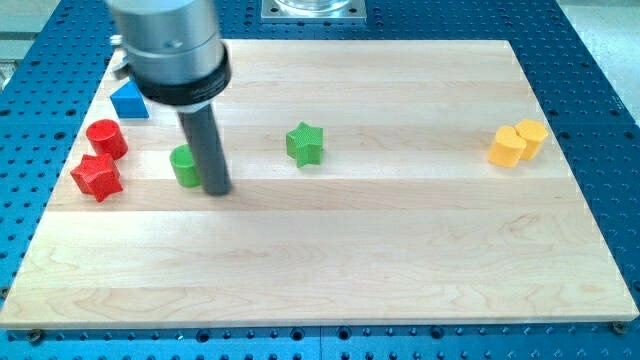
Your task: Place the green circle to the right of the red star
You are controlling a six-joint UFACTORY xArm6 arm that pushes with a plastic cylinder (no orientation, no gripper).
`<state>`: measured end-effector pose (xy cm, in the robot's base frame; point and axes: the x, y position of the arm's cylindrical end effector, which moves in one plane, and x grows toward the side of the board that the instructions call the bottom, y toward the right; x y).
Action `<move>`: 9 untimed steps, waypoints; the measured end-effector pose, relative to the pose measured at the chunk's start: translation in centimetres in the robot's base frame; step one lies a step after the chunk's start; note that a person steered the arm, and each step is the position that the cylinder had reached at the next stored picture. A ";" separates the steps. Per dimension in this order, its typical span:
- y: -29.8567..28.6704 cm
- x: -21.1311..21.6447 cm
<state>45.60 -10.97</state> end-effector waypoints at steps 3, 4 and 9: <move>-6.9 4.3; -0.5 8.5; -8.9 6.0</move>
<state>51.65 -19.83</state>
